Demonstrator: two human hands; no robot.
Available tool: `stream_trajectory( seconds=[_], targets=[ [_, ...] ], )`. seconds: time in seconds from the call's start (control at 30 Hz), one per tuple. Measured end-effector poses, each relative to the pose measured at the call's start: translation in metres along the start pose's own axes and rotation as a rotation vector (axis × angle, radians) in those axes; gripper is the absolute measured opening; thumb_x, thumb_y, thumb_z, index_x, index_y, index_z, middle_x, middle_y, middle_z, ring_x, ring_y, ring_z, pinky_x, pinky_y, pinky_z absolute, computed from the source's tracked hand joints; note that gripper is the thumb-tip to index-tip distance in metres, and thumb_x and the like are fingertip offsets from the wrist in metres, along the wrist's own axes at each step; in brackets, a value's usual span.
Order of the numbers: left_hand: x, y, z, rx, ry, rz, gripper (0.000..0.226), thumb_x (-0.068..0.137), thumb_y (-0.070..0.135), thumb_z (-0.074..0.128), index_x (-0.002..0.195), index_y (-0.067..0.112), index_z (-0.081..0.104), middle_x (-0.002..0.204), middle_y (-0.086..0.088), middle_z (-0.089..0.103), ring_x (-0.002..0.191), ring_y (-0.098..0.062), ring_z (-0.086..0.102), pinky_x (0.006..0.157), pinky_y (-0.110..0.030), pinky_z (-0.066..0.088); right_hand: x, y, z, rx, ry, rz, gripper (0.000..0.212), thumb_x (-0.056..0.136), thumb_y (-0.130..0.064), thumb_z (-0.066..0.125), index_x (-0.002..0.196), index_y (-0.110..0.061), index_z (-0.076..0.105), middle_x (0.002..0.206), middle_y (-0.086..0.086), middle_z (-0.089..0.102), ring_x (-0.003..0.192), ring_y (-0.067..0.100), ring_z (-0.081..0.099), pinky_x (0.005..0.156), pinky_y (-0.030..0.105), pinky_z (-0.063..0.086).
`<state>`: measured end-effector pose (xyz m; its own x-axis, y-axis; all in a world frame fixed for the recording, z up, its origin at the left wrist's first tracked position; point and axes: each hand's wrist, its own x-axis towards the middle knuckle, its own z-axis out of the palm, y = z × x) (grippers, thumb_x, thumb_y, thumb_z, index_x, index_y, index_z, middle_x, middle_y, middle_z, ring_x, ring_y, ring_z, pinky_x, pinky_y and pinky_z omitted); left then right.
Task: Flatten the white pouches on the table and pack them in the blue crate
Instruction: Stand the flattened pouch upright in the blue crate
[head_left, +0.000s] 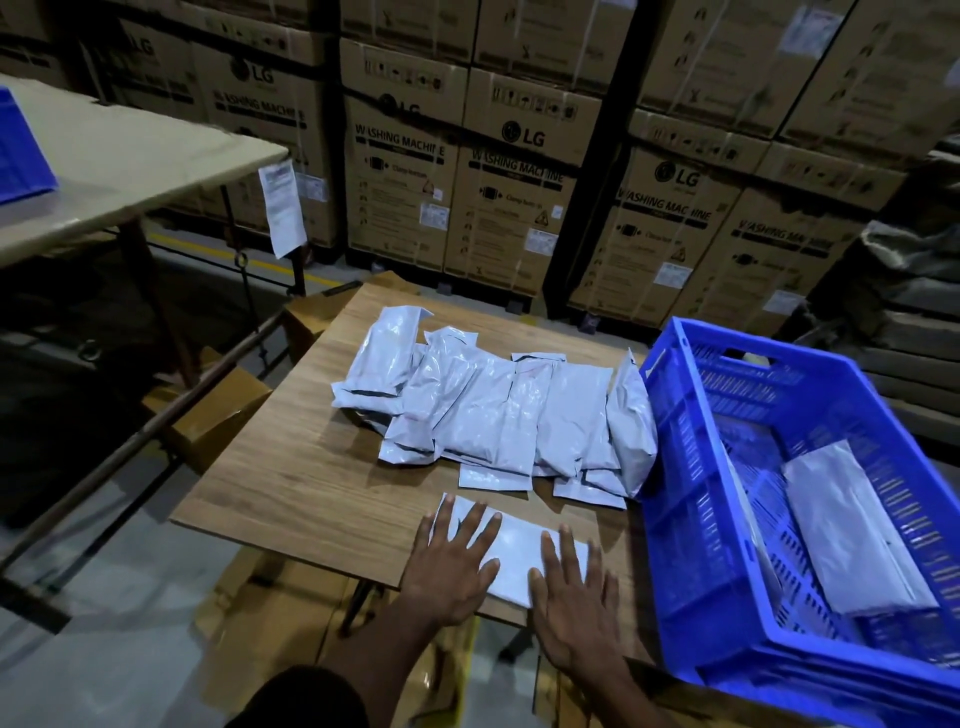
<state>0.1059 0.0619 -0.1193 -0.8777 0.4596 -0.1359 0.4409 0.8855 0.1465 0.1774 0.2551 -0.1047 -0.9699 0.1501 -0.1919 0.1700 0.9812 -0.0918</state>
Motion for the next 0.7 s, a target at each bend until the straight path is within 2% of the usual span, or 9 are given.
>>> stream_trajectory(
  seconds=[0.07, 0.2, 0.3, 0.37, 0.47, 0.5, 0.57, 0.67, 0.7],
  targets=[
    [-0.002, -0.002, -0.003, -0.01, 0.063, 0.025, 0.059, 0.095, 0.048, 0.038, 0.147, 0.025, 0.053, 0.152, 0.0, 0.051, 0.138, -0.04, 0.047, 0.099, -0.055, 0.05, -0.003, 0.008, -0.001, 0.02, -0.011, 0.064, 0.063, 0.094, -0.063, -0.005, 0.153, -0.044, -0.019, 0.158, -0.017, -0.033, 0.149, 0.025, -0.025, 0.12, 0.055, -0.005],
    [-0.006, -0.008, -0.001, -0.027, 0.058, 0.016, 0.063, 0.095, 0.042, 0.038, 0.148, 0.01, 0.05, 0.157, -0.007, 0.045, 0.141, -0.037, 0.045, 0.101, -0.05, 0.052, -0.005, 0.011, -0.004, 0.034, -0.031, 0.055, 0.072, 0.086, -0.069, -0.014, 0.153, -0.043, -0.018, 0.159, -0.015, -0.032, 0.149, 0.023, -0.028, 0.12, 0.057, -0.008],
    [-0.004, -0.011, 0.007, -0.031, 0.102, 0.015, 0.067, 0.096, 0.044, 0.036, 0.151, 0.007, 0.045, 0.16, -0.01, 0.039, 0.145, -0.036, 0.039, 0.115, -0.048, 0.035, -0.004, 0.008, -0.011, -0.018, -0.041, 0.043, 0.068, 0.096, -0.063, -0.001, 0.157, -0.035, -0.011, 0.162, -0.01, -0.028, 0.149, 0.028, -0.025, 0.118, 0.061, -0.006],
    [-0.003, -0.008, 0.007, -0.023, 0.086, 0.007, 0.066, 0.096, 0.045, 0.035, 0.15, 0.008, 0.048, 0.159, -0.011, 0.04, 0.146, -0.036, 0.038, 0.114, -0.049, 0.036, 0.001, 0.0, -0.015, -0.075, -0.008, 0.022, 0.065, 0.102, -0.052, 0.012, 0.159, -0.025, -0.001, 0.165, -0.004, -0.02, 0.15, 0.031, -0.023, 0.116, 0.062, -0.007],
    [-0.004, -0.007, 0.004, -0.043, 0.049, 0.019, 0.063, 0.096, 0.044, 0.036, 0.148, 0.013, 0.051, 0.156, -0.01, 0.046, 0.143, -0.038, 0.041, 0.106, -0.051, 0.046, 0.008, -0.019, -0.023, -0.073, 0.009, -0.093, 0.064, 0.098, -0.044, 0.023, 0.158, -0.02, 0.021, 0.167, -0.004, 0.004, 0.153, 0.033, -0.002, 0.115, 0.067, 0.005],
    [-0.004, -0.008, 0.004, -0.048, 0.056, 0.026, 0.062, 0.096, 0.043, 0.036, 0.148, 0.015, 0.051, 0.155, -0.009, 0.047, 0.143, -0.038, 0.042, 0.105, -0.052, 0.048, 0.012, -0.023, -0.02, -0.078, -0.015, -0.147, 0.065, 0.097, -0.045, 0.018, 0.159, -0.023, 0.02, 0.167, -0.007, 0.003, 0.153, 0.032, 0.0, 0.115, 0.068, 0.007],
    [-0.005, -0.01, 0.005, -0.043, 0.103, 0.044, 0.06, 0.096, 0.043, 0.036, 0.149, 0.019, 0.05, 0.155, -0.006, 0.047, 0.142, -0.039, 0.043, 0.103, -0.052, 0.048, 0.015, -0.029, -0.013, -0.099, -0.079, -0.199, 0.067, 0.096, -0.048, 0.006, 0.16, -0.027, 0.006, 0.165, -0.013, -0.008, 0.153, 0.029, -0.006, 0.117, 0.063, 0.0],
    [-0.005, -0.011, 0.005, -0.039, 0.122, 0.073, 0.059, 0.098, 0.042, 0.035, 0.153, 0.024, 0.045, 0.159, 0.0, 0.042, 0.142, -0.041, 0.042, 0.104, -0.053, 0.045, 0.014, -0.027, -0.003, -0.039, -0.085, -0.199, 0.06, 0.1, -0.045, 0.025, 0.156, -0.027, 0.028, 0.164, -0.012, 0.018, 0.15, 0.028, 0.022, 0.113, 0.056, 0.011],
    [-0.005, -0.01, 0.006, -0.053, 0.128, 0.077, 0.058, 0.098, 0.042, 0.035, 0.153, 0.025, 0.044, 0.16, 0.002, 0.04, 0.143, -0.041, 0.041, 0.105, -0.053, 0.045, 0.015, -0.024, 0.0, -0.048, -0.078, -0.204, 0.058, 0.099, -0.044, 0.029, 0.155, -0.028, 0.032, 0.163, -0.012, 0.023, 0.149, 0.027, 0.026, 0.111, 0.056, 0.013]
  ],
)
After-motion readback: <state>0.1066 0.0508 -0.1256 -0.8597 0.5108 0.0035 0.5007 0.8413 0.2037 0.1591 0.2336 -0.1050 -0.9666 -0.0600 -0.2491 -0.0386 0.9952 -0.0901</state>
